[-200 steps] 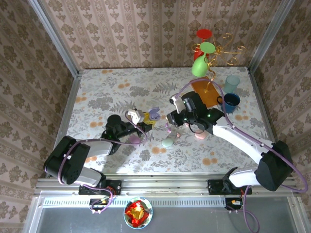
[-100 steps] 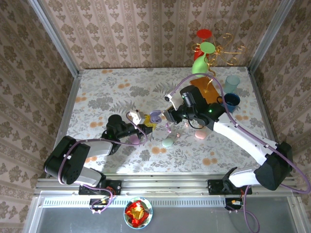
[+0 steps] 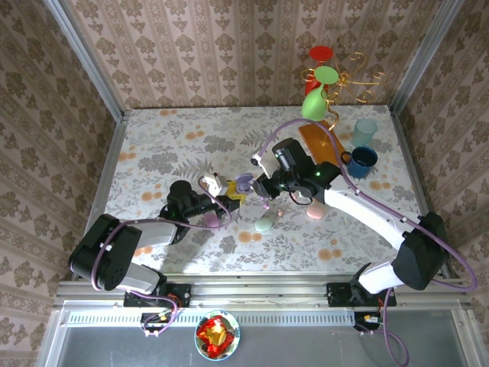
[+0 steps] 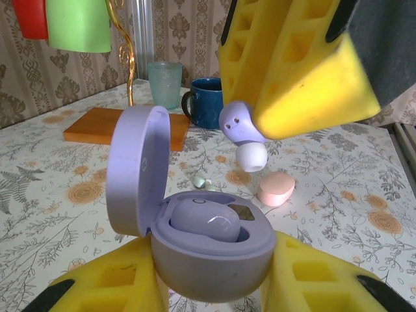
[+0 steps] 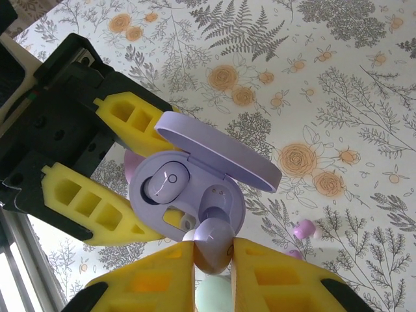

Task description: Insert the wireless bluetooth earbuds into the charging case

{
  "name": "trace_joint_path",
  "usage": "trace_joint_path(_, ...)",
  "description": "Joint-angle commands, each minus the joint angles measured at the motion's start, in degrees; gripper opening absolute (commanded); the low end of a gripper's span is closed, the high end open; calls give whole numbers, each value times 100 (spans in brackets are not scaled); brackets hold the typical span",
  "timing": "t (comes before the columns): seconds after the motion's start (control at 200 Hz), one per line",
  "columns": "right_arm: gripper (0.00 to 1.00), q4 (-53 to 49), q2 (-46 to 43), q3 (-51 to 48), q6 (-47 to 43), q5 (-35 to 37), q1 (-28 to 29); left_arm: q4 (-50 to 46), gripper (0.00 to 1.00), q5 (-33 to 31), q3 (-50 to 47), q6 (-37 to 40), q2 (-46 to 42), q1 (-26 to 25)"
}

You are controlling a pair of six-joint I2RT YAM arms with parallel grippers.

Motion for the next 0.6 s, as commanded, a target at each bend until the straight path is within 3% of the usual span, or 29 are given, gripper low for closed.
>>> trace_joint_path(0.0,21,60,103,7,1,188,30,349,9,133,94,-115,-41,-21)
trace_joint_path(0.595,20,40,300,46,28,255,38,440,9,278,85,-173,9,-17)
